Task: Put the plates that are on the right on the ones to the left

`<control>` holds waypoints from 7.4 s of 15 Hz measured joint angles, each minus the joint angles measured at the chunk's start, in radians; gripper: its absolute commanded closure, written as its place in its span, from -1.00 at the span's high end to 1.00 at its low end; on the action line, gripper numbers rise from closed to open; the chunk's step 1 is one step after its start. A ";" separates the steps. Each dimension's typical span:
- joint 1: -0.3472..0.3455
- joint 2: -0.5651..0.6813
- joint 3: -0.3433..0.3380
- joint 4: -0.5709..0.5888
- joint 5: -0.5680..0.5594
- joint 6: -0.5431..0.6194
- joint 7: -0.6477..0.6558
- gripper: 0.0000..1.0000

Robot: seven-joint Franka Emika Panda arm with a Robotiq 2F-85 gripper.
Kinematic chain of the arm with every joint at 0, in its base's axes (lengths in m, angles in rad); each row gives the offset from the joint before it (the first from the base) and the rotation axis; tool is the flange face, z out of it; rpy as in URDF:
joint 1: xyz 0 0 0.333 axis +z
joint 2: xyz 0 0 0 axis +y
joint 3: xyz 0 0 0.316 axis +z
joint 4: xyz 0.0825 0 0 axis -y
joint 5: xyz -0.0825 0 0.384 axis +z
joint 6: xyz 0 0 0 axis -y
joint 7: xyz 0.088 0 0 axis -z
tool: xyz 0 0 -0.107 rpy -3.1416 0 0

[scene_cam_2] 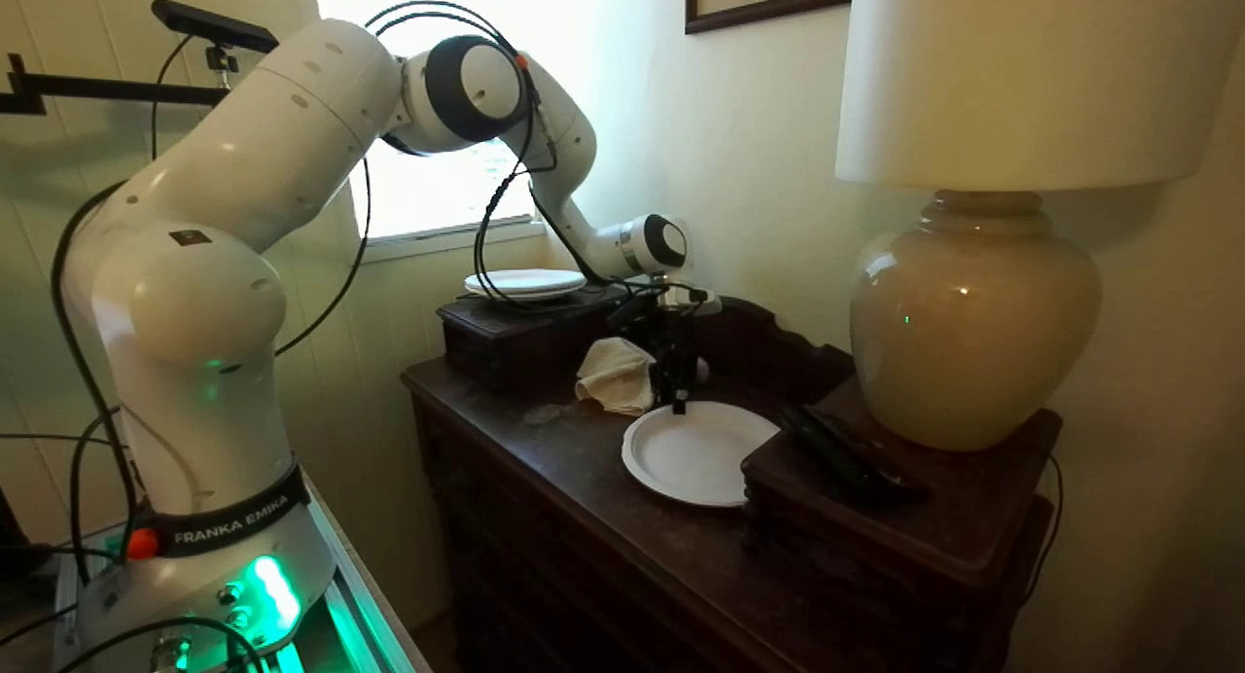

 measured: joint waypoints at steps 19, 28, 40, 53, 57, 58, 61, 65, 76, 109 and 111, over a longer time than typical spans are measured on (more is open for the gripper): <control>0.079 -0.051 0.044 0.017 -0.077 -0.157 -0.003 -0.92; 0.172 -0.088 0.135 0.044 -0.109 -0.329 -0.034 -0.93; 0.217 -0.107 0.162 0.050 -0.183 -0.375 -0.040 -0.95; 0.471 -0.165 0.285 0.051 -0.552 -0.842 0.014 -0.95; 0.466 -0.173 0.332 0.050 -0.731 -0.738 -0.096 -0.95; 0.461 -0.177 0.344 0.043 -0.758 -0.697 -0.112 -0.95; 0.434 -0.220 0.380 -0.024 -0.801 -0.549 -0.121 -0.94; 0.385 -0.310 0.431 -0.167 -0.813 -0.336 -0.126 -0.94; 0.321 -0.455 0.553 -0.358 -0.838 -0.009 -0.456 -0.95; 0.224 -0.705 0.582 -0.504 -0.592 0.290 -0.284 1.00; 0.231 -0.790 0.599 -0.567 -0.567 0.311 -0.181 1.00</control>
